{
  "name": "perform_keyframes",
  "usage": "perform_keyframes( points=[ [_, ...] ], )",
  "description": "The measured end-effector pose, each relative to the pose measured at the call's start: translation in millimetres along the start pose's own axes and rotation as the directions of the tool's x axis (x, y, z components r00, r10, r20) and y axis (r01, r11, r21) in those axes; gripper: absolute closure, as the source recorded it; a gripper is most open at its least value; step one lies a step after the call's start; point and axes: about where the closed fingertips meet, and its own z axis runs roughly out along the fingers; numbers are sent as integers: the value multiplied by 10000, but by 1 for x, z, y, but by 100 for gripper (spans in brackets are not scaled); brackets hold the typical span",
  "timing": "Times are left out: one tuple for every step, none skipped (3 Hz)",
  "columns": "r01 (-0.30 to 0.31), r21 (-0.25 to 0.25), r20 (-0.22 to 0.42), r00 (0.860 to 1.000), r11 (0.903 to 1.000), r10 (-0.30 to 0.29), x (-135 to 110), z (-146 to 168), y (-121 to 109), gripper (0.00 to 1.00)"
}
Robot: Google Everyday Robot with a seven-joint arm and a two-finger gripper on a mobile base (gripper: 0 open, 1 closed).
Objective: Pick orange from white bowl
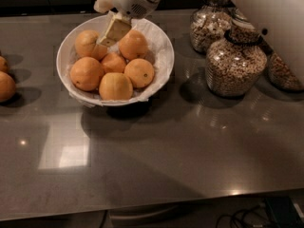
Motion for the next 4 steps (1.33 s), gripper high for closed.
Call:
perform_keyframes(
  points=[
    [44, -31, 15, 10000, 10000, -44, -2, 2, 0, 0],
    [60, -28, 0, 10000, 10000, -60, -3, 2, 1, 0],
    [83, 108, -154, 9998, 9999, -81, -3, -4, 2, 0],
    [-107, 393, -421, 9990, 9992, 123, 6, -14, 3, 10]
  ],
)
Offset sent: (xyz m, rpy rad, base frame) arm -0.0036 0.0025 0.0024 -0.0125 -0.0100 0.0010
